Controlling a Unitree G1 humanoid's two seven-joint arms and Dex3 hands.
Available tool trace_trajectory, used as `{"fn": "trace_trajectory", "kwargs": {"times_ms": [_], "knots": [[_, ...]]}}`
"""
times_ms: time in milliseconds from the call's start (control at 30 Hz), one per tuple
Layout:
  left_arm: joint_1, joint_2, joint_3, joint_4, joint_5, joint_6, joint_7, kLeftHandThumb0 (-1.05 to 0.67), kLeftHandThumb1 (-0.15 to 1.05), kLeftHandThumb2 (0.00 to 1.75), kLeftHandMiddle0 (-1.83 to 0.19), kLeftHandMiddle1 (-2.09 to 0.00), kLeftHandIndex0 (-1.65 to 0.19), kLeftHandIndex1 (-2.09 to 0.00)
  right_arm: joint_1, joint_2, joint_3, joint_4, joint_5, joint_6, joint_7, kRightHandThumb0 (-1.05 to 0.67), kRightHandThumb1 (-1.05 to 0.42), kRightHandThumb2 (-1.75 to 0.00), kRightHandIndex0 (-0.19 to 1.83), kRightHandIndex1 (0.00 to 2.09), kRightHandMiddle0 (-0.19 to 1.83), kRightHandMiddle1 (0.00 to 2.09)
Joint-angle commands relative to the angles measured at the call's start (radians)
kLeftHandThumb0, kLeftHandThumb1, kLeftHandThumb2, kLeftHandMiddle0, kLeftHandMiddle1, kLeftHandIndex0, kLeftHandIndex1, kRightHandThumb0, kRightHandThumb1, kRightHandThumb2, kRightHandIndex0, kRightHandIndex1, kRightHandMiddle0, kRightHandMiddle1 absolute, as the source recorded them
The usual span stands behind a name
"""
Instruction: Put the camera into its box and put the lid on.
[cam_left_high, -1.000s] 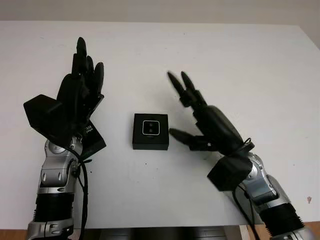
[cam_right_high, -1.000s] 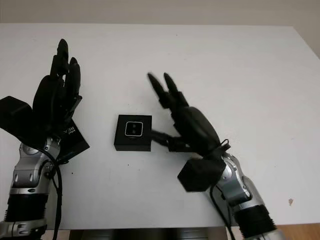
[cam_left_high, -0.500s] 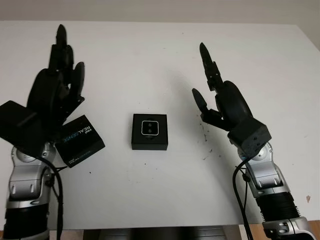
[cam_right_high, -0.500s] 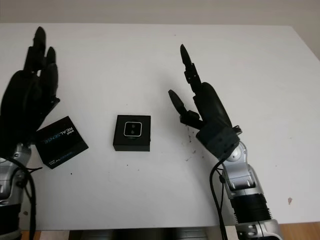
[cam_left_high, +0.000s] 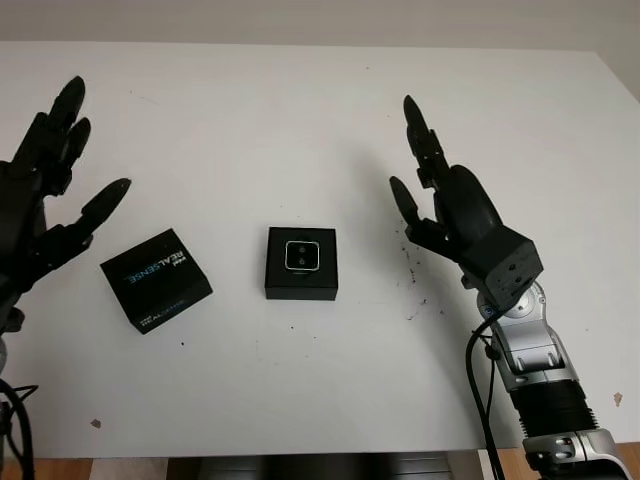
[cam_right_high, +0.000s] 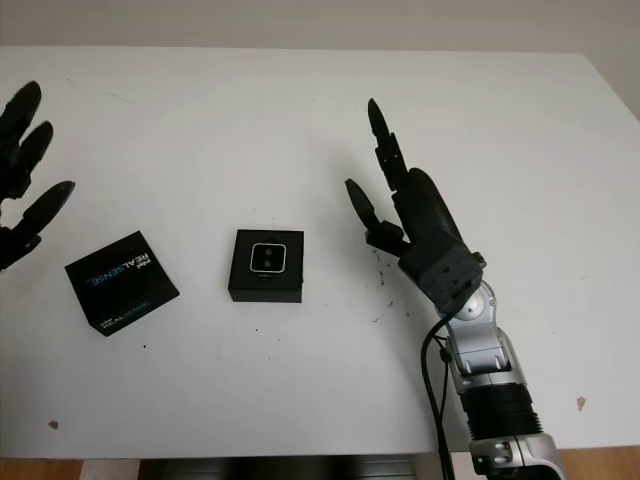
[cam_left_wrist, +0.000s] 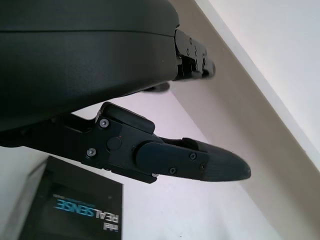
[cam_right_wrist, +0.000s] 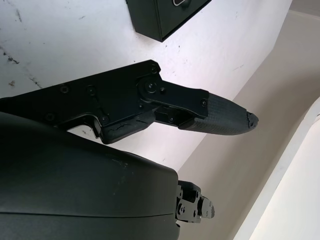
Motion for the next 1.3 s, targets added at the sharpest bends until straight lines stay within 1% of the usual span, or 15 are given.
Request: {"fn": "trace_trajectory", "kwargs": {"times_ms": [0, 133, 200, 267, 367, 400, 467, 533, 667, 867, 1033, 1267], "knots": [[0.04, 0.028, 0.022, -0.012, 0.017, 0.017, -0.016, -0.74, 1.03, 0.07, -0.42, -0.03, -0.3, -0.09, -0.007, -0.002, -0.011, -0.008, 0.0, 0.009, -0.004, -0.72, -1.05, -0.67, -0.09, 0.06, -0.09, 0.06], [0.122, 0.08, 0.031, -0.029, 0.074, 0.026, -0.068, -0.84, 1.01, 0.05, -0.21, -0.01, -0.13, -0.02, -0.011, -0.006, -0.023, -0.003, -0.004, 0.01, -0.015, -0.73, -1.05, -0.66, -0.07, 0.06, -0.08, 0.06], [0.166, 0.105, 0.041, -0.033, 0.08, 0.024, -0.112, -0.89, 1.0, 0.05, -0.1, -0.02, -0.04, -0.01, -0.016, -0.006, -0.032, -0.002, 0.003, 0.011, -0.016, -0.73, -1.05, -0.65, -0.07, 0.06, -0.08, 0.06], [0.199, 0.122, 0.05, -0.037, 0.069, 0.031, -0.156, -0.91, 0.99, 0.05, -0.05, -0.02, 0.02, -0.01, -0.02, -0.004, -0.04, 0.001, 0.011, 0.012, -0.014, -0.73, -1.05, -0.64, -0.08, 0.06, -0.08, 0.06], [0.226, 0.134, 0.05, -0.05, 0.062, 0.041, -0.198, -0.93, 0.98, 0.05, 0.02, -0.02, 0.08, -0.01, -0.025, 0.0, -0.048, 0.007, 0.015, 0.013, -0.019, -0.72, -1.05, -0.64, -0.08, 0.06, -0.07, 0.06], [0.235, 0.137, 0.048, -0.061, 0.058, 0.055, -0.212, -0.95, 0.98, 0.05, 0.08, -0.02, 0.13, -0.01, -0.026, 0.001, -0.05, 0.006, 0.015, 0.019, -0.021, -0.71, -1.05, -0.63, -0.07, 0.06, -0.06, 0.06], [0.246, 0.139, 0.042, -0.076, 0.049, 0.073, -0.235, -0.98, 0.98, 0.05, 0.15, -0.02, 0.18, -0.01, -0.026, 0.003, -0.053, 0.004, 0.018, 0.028, -0.024, -0.72, -1.05, -0.63, -0.07, 0.06, -0.06, 0.06], [0.253, 0.141, 0.033, -0.081, 0.048, 0.071, -0.251, -0.99, 0.97, 0.05, 0.18, -0.01, 0.19, 0.0, -0.025, 0.002, -0.054, 0.003, 0.014, 0.032, -0.029, -0.72, -1.05, -0.62, -0.07, 0.06, -0.06, 0.06], [0.265, 0.139, 0.013, -0.095, 0.068, 0.079, -0.263, -1.0, 0.96, 0.05, 0.19, 0.0, 0.19, 0.0, -0.024, 0.001, -0.055, 0.007, 0.015, 0.032, -0.032, -0.72, -1.05, -0.62, -0.06, 0.06, -0.05, 0.06], [0.273, 0.121, -0.036, -0.092, 0.16, 0.071, -0.22, -0.98, 0.97, 0.05, 0.19, 0.0, 0.19, 0.0, -0.022, 0.002, -0.05, 0.005, 0.003, 0.029, -0.047, -0.7, -1.05, -0.62, -0.04, 0.07, -0.03, 0.07], [0.25, 0.092, -0.086, -0.048, 0.209, 0.066, -0.159, -0.96, 0.95, 0.05, 0.19, 0.0, 0.19, 0.0, -0.018, -0.001, -0.048, 0.004, -0.003, 0.025, -0.048, -0.7, -1.05, -0.63, -0.04, 0.07, -0.03, 0.06], [0.2, 0.081, -0.14, 0.019, 0.235, 0.099, -0.125, -0.98, 0.95, 0.05, 0.19, 0.0, 0.19, 0.0, -0.014, 0.001, -0.053, -0.005, 0.004, 0.032, -0.046, -0.69, -1.05, -0.62, -0.03, 0.06, -0.02, 0.06]]}}
